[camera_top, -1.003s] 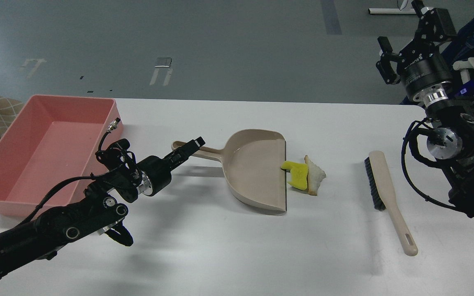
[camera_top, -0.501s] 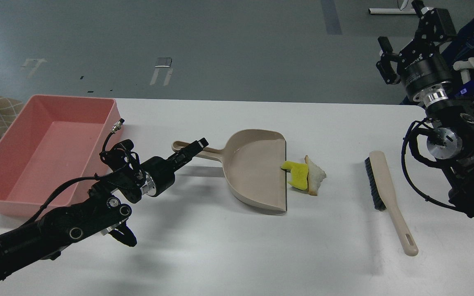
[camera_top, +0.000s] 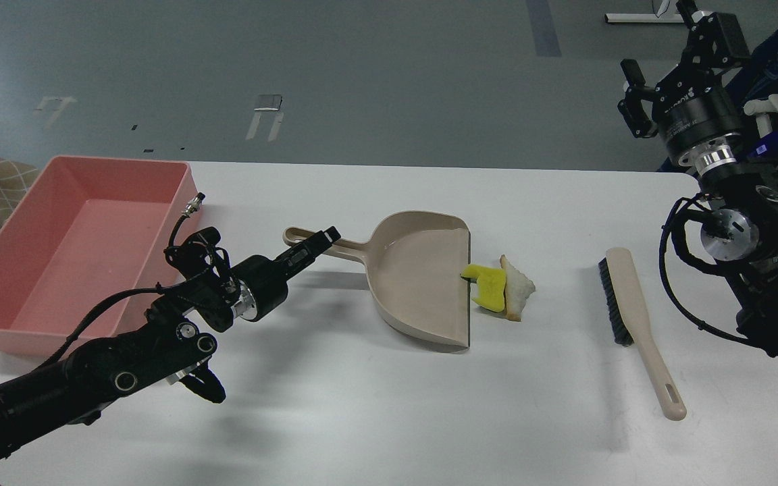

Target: Sweep and dump garbage into bin

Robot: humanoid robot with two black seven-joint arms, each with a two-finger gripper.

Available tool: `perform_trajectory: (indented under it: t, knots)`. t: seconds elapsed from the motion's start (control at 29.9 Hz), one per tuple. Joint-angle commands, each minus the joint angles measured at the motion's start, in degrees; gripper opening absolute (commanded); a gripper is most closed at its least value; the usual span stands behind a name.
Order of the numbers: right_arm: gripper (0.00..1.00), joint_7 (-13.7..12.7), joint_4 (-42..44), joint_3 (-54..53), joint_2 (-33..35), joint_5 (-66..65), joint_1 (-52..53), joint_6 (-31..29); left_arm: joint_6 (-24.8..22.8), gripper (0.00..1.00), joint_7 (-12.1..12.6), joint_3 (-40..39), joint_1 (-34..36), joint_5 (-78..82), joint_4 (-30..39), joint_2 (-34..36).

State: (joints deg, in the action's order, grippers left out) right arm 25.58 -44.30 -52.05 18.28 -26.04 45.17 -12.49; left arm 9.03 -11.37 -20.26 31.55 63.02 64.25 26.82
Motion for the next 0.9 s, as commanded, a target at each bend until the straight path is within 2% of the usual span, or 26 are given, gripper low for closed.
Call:
perform_trajectory:
  t: [0.0, 0.07, 0.1, 0.5, 0.7, 0.87]
  knots:
    - [1.0, 0.0, 0.0, 0.1, 0.0, -0.1, -0.1, 0.0, -0.1, 0.23, 0.1, 0.1, 0.0, 0.1, 0.1, -0.3]
    - [1.0, 0.0, 0.0, 0.1, 0.0, -0.1, -0.2, 0.0, -0.2, 0.04, 0.2, 0.1, 0.1, 0.1, 0.1, -0.3]
    - [1.0, 0.0, 0.0, 0.1, 0.0, -0.1, -0.2, 0.0, -0.2, 0.01, 0.2, 0.1, 0.1, 0.1, 0.1, -0.3]
    - [1.0, 0.0, 0.0, 0.2, 0.0, -0.1, 0.0, 0.0, 0.0, 0.0, 0.3, -0.2, 0.0, -1.8, 0.3, -0.4]
    - [1.0, 0.0, 0.0, 0.2, -0.3, -0.1, 0.0, 0.0, 0.0, 0.0, 4.2, -3.1, 0.3, -14.6, 0.8, -0.4]
    - [1.0, 0.0, 0.0, 0.2, -0.3, -0.1, 0.1, 0.0, -0.7, 0.0, 4.3, -4.6, 0.6, -17.1, 1.2, 0.5]
